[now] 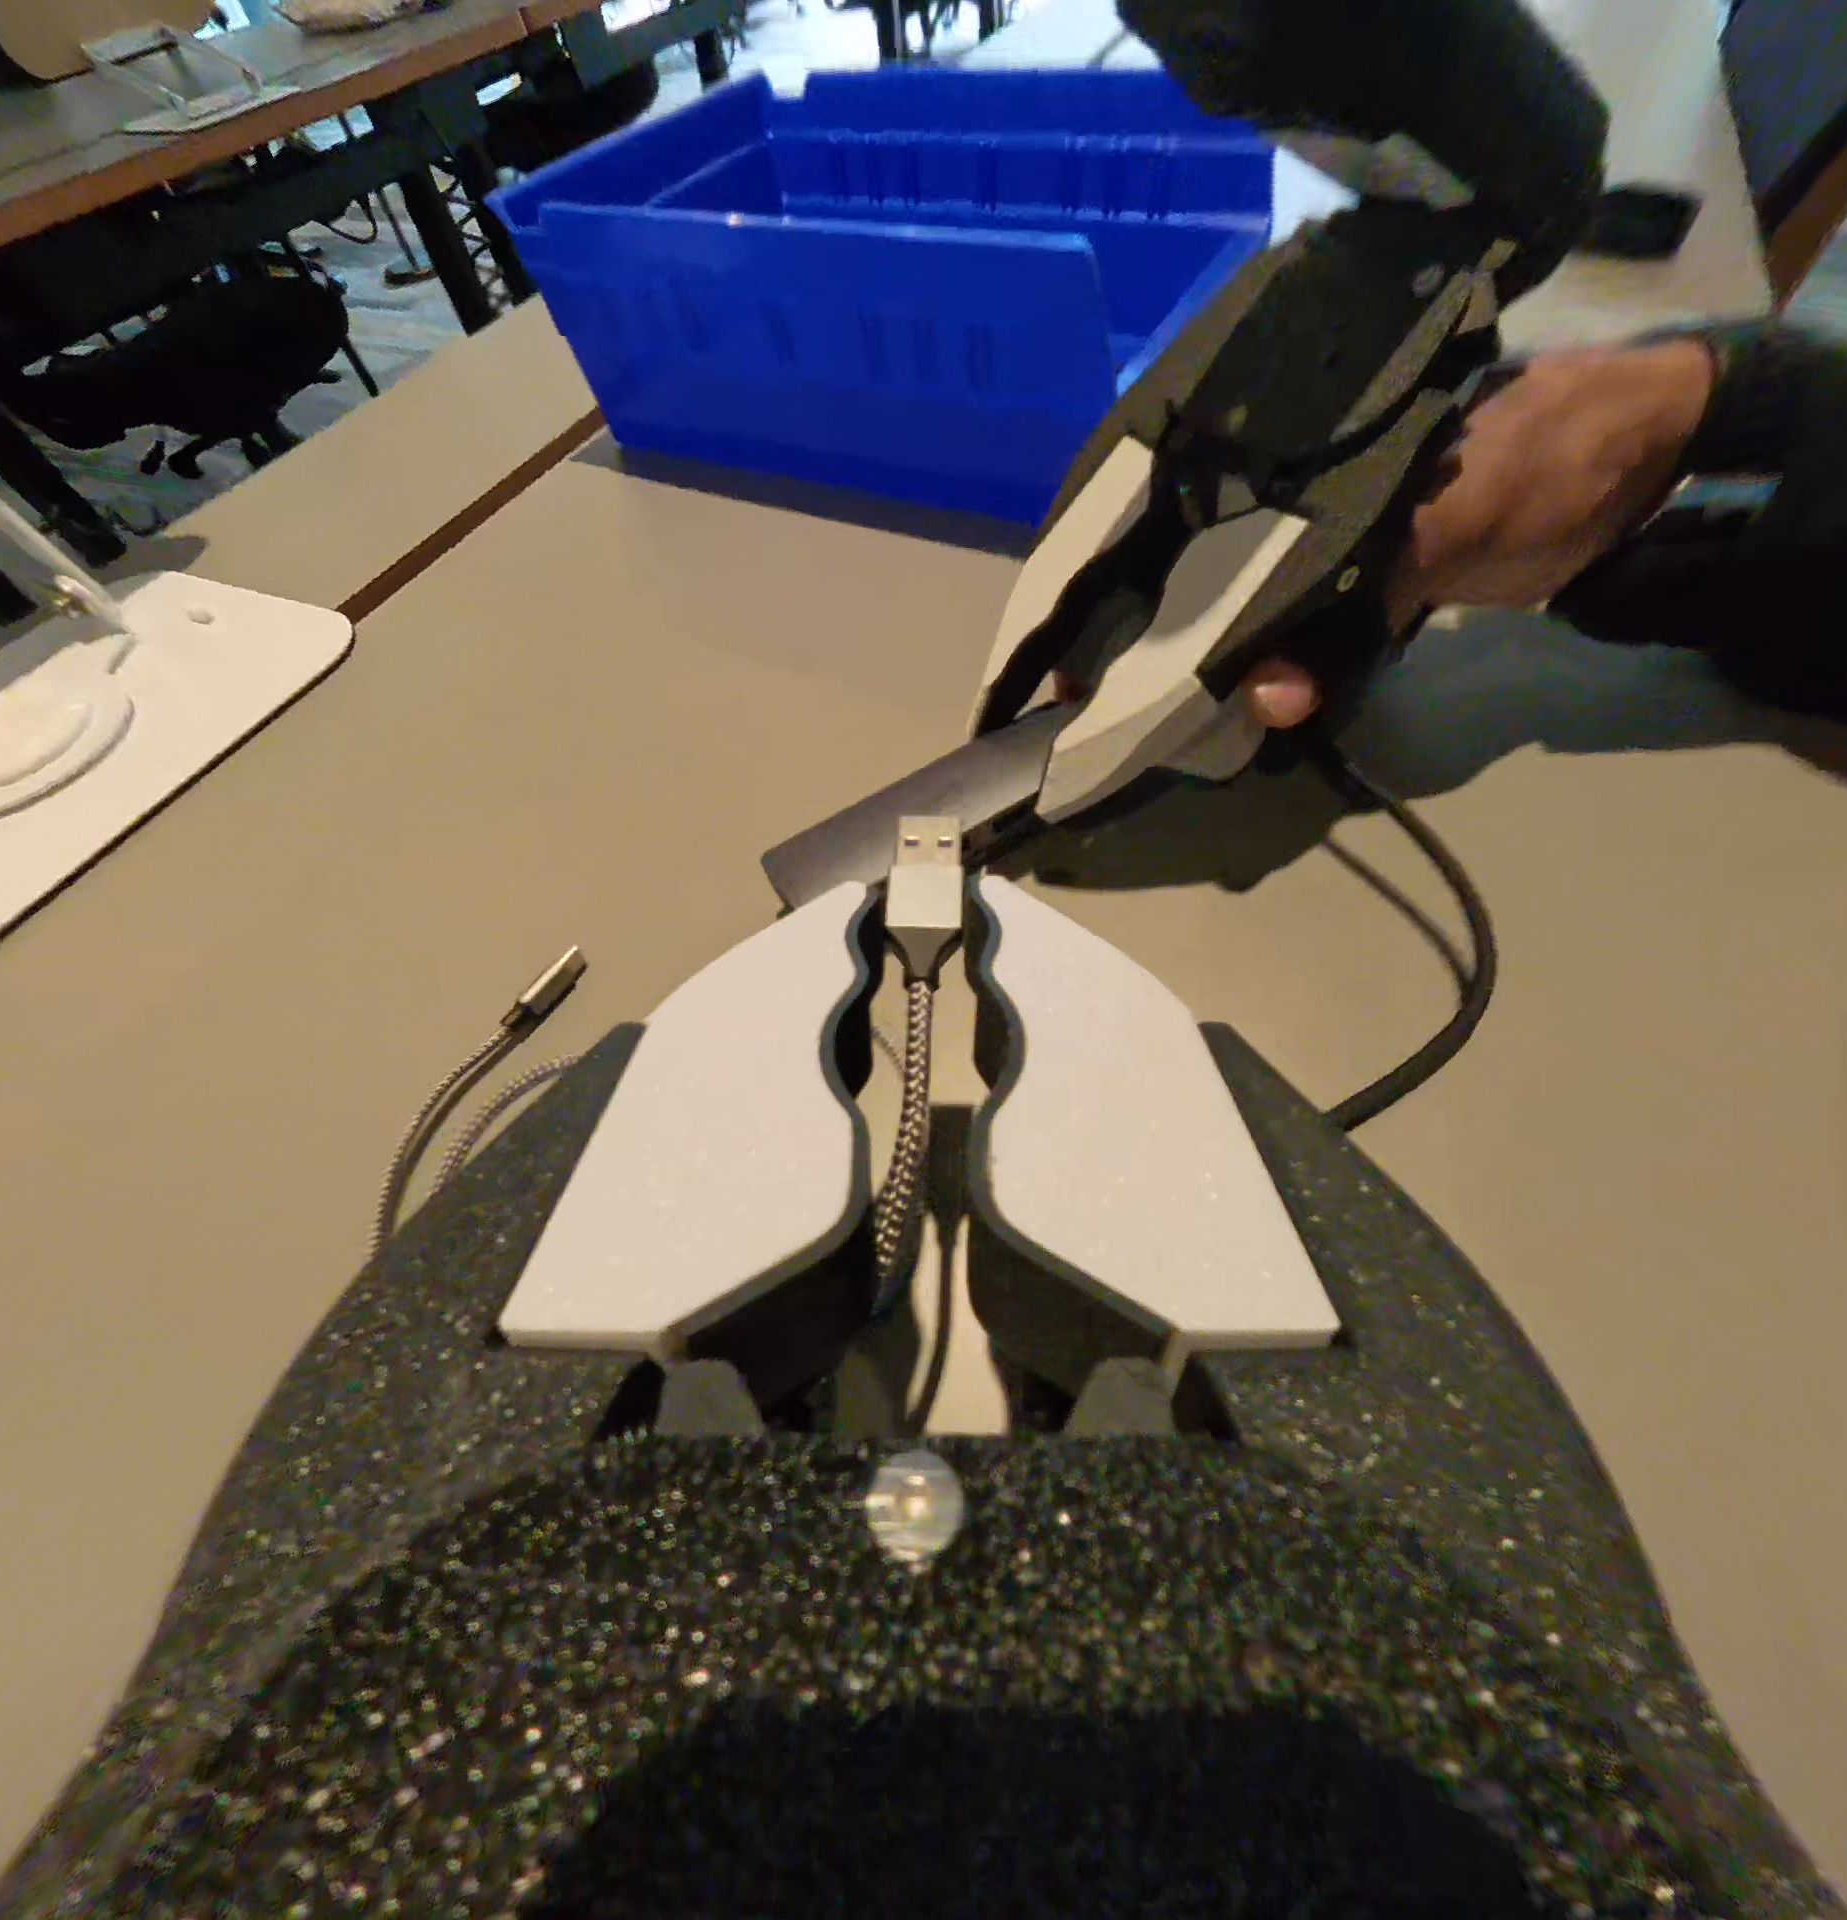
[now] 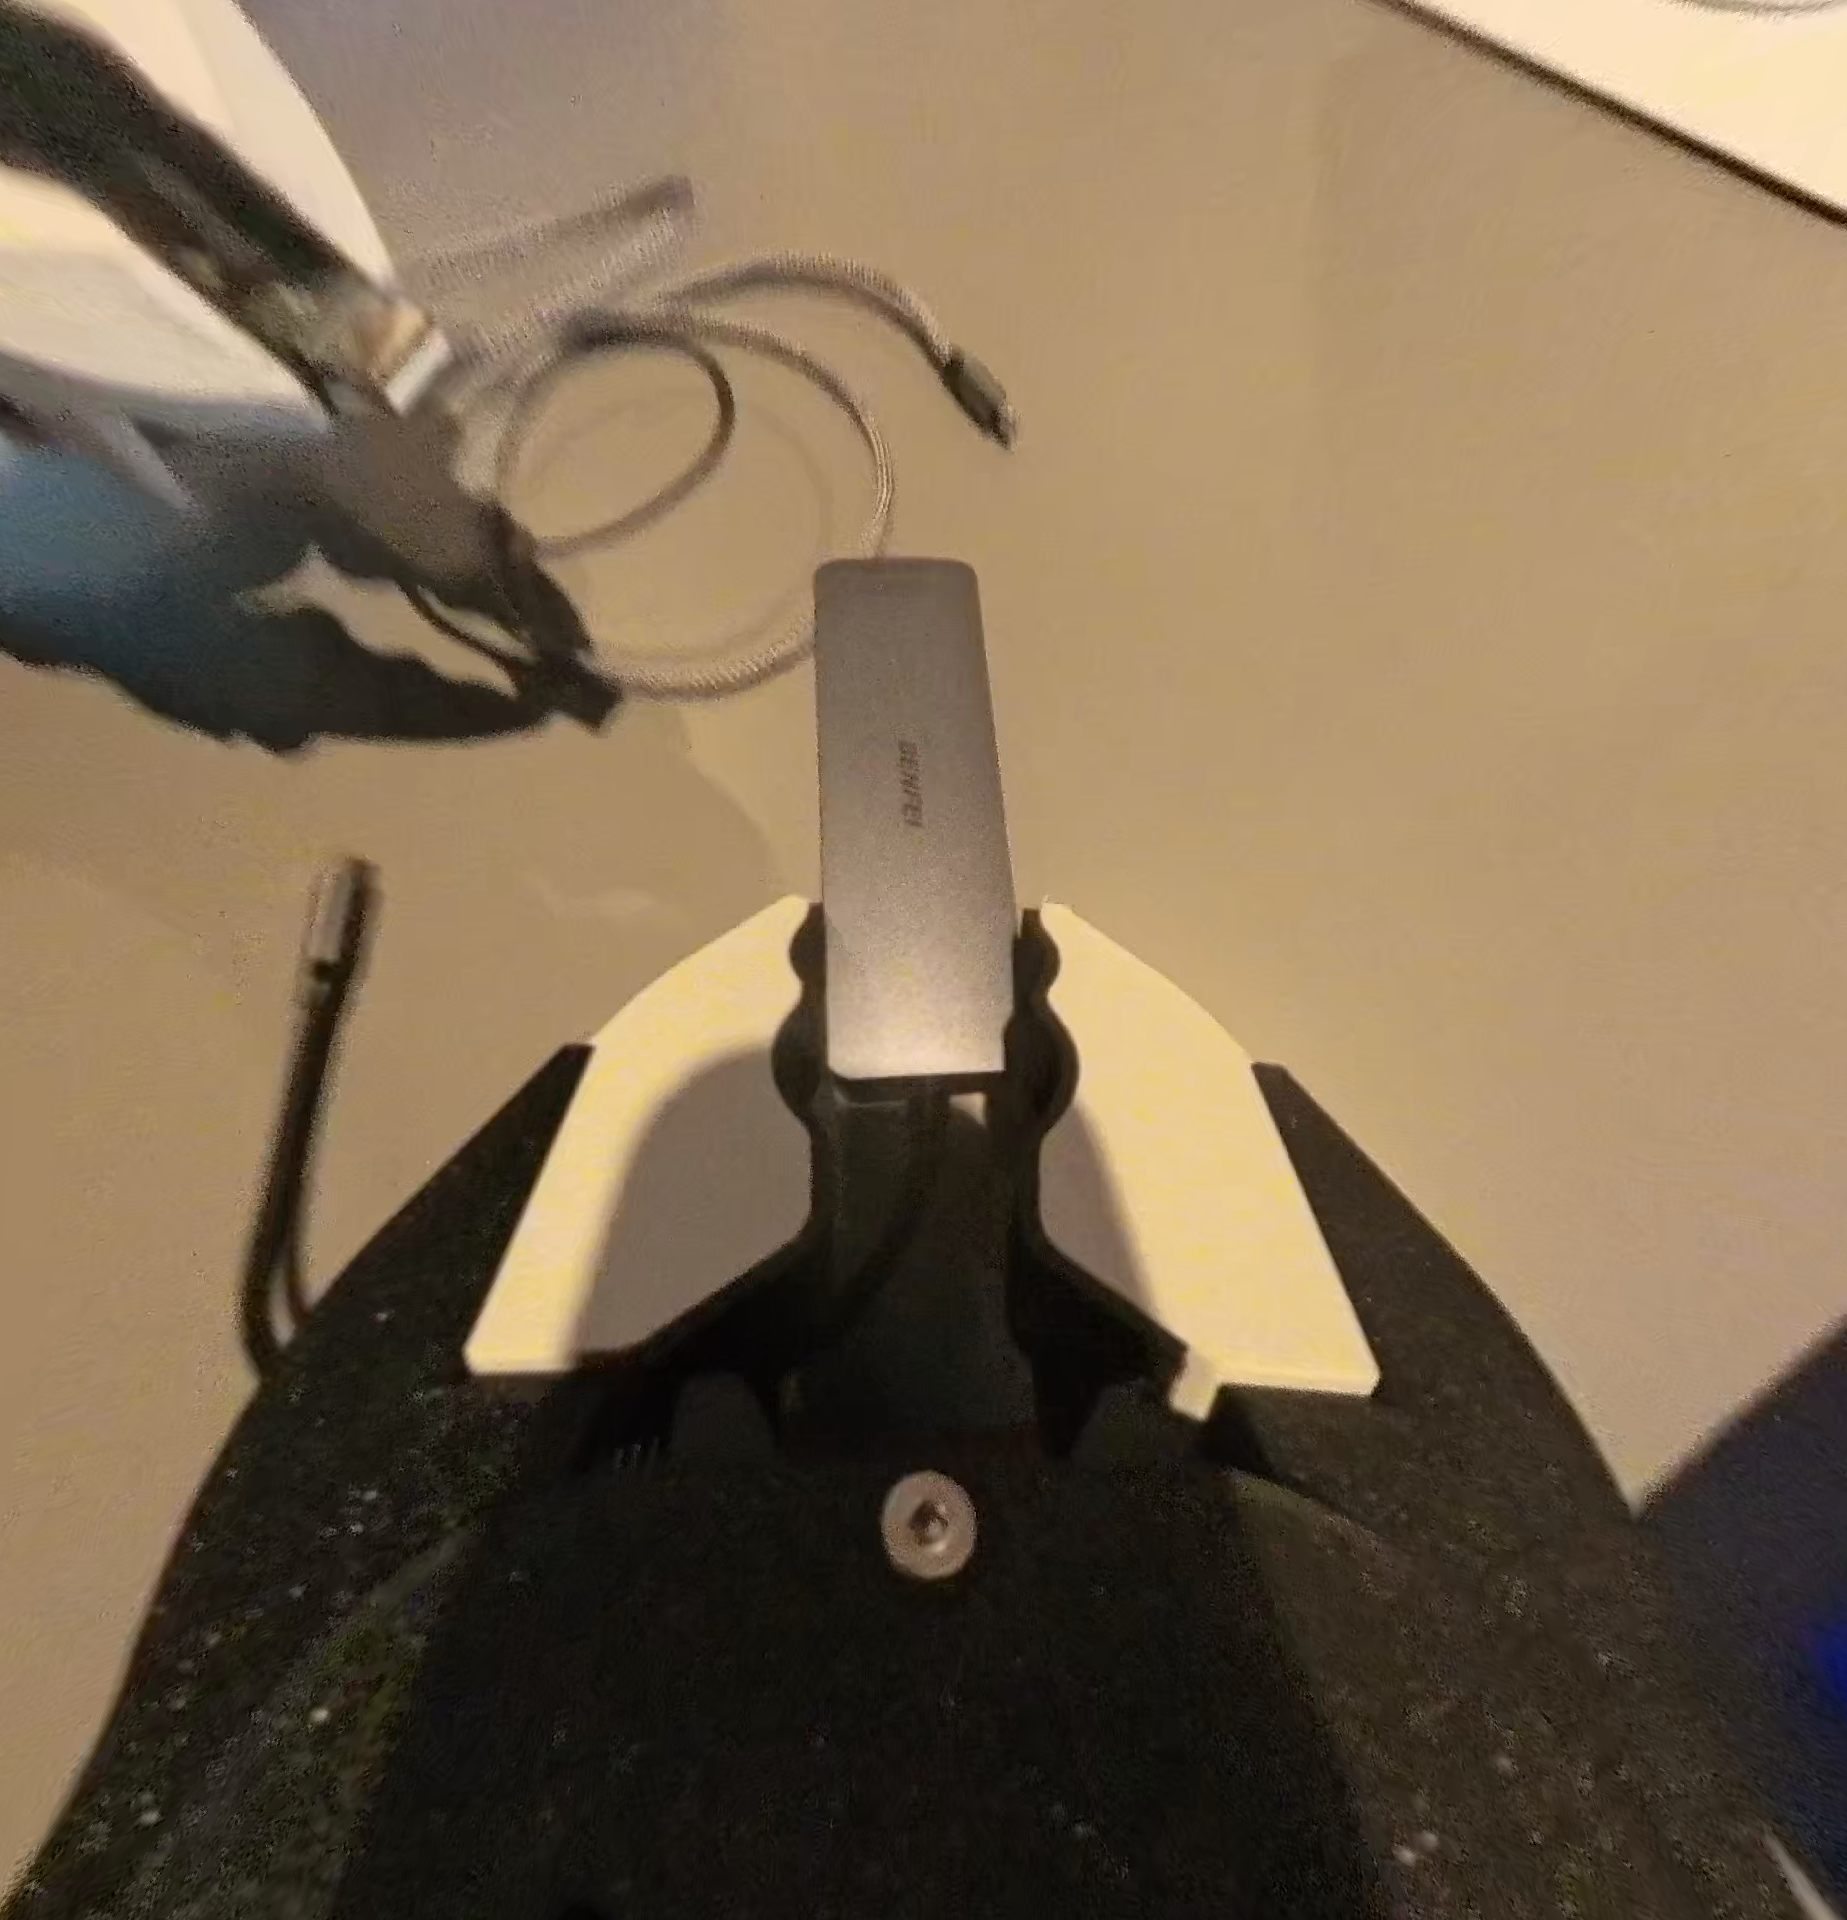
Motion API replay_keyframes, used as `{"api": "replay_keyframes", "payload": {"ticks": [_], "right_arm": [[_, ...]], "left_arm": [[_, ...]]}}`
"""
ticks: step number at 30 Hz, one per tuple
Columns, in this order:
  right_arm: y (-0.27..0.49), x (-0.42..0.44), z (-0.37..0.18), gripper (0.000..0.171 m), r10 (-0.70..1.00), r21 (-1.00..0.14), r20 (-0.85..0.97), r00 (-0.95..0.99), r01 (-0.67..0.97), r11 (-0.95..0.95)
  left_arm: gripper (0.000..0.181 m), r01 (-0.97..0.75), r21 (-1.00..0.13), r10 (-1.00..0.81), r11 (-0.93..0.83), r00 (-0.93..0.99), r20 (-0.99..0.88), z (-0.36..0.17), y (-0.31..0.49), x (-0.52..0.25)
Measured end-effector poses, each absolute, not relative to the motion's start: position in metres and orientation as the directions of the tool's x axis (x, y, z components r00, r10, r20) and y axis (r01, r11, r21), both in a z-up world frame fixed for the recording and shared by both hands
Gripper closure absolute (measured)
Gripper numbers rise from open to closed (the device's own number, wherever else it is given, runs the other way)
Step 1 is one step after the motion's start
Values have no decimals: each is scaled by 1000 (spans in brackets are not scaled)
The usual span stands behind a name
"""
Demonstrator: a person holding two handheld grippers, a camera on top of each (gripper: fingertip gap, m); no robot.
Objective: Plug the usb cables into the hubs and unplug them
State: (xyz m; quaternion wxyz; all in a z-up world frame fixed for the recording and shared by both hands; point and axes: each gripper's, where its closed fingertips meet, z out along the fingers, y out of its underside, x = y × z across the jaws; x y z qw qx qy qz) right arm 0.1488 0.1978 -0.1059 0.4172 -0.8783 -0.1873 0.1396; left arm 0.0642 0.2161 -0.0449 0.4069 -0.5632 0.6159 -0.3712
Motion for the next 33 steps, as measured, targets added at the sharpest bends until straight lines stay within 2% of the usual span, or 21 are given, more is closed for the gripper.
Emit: {"api": "replay_keyframes", "payload": {"ticks": [2,4,9,16,33], "right_arm": [[193,143,-83,135,467,-853,-251,848,34,-521],[187,142,-64,135,486,-860,-413,770,-155,-486],[178,149,-42,135,508,-830,-546,666,-349,-434],[176,144,-38,135,519,-831,-549,655,-366,-418],[176,139,-42,135,512,-869,-479,713,-302,-391]], "left_arm": [[167,-335,-942,-999,15,-52,3,-33,210,65],[167,-276,-959,-992,-71,-81,97,-21,204,65],[168,-175,-957,-949,-230,-178,260,-3,194,64],[168,-128,-931,-890,-343,-271,365,1,186,66],[168,-18,-887,-750,-462,-525,402,31,165,52]]}}
